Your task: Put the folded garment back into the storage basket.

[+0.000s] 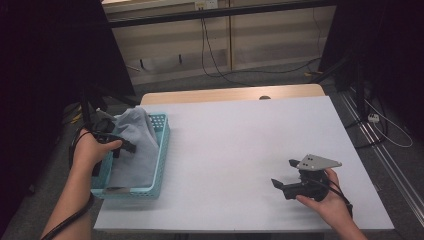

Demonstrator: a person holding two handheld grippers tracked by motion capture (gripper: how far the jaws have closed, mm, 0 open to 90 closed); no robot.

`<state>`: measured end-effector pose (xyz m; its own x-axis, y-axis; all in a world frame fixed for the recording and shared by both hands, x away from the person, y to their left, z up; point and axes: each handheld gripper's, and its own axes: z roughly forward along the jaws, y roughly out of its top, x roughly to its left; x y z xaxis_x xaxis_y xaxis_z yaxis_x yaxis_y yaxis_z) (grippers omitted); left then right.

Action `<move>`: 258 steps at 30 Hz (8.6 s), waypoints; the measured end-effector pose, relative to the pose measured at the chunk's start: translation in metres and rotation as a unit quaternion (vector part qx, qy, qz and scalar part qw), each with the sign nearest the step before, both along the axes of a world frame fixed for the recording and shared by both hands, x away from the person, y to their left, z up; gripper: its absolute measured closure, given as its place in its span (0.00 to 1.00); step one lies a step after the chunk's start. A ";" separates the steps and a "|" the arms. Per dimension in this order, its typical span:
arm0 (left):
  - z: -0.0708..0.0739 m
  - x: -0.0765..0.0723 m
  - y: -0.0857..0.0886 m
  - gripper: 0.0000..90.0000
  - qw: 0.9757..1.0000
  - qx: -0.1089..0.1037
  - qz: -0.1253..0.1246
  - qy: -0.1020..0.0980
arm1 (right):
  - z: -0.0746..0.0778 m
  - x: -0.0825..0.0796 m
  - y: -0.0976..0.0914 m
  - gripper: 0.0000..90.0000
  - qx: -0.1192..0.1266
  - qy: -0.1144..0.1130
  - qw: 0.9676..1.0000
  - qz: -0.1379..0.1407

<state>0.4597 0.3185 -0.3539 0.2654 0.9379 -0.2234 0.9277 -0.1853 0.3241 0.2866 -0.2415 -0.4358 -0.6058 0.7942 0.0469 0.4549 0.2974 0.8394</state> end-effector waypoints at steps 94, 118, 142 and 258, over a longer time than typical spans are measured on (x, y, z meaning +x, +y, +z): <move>-0.026 0.015 -0.008 0.96 0.992 -0.003 0.035 -0.120 | -0.002 0.001 0.001 0.12 -0.002 0.002 1.000 0.004; -0.069 0.027 -0.007 1.00 0.995 0.004 0.032 -0.098 | -0.005 0.002 0.000 0.12 -0.006 0.007 1.000 0.005; -0.044 0.036 -0.007 1.00 0.992 0.009 0.029 -0.124 | -0.005 0.002 0.003 0.12 -0.007 0.008 1.000 0.009; 0.029 -0.001 -0.137 0.30 0.978 -0.056 -0.162 -0.115 | 0.000 0.002 -0.005 0.11 0.000 0.002 1.000 0.006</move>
<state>0.4589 0.1819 -0.3251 0.6001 0.7694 -0.2188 0.7260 -0.4092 0.5527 0.2890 -0.2461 -0.4358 -0.6145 0.7874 0.0485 0.4548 0.3033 0.8374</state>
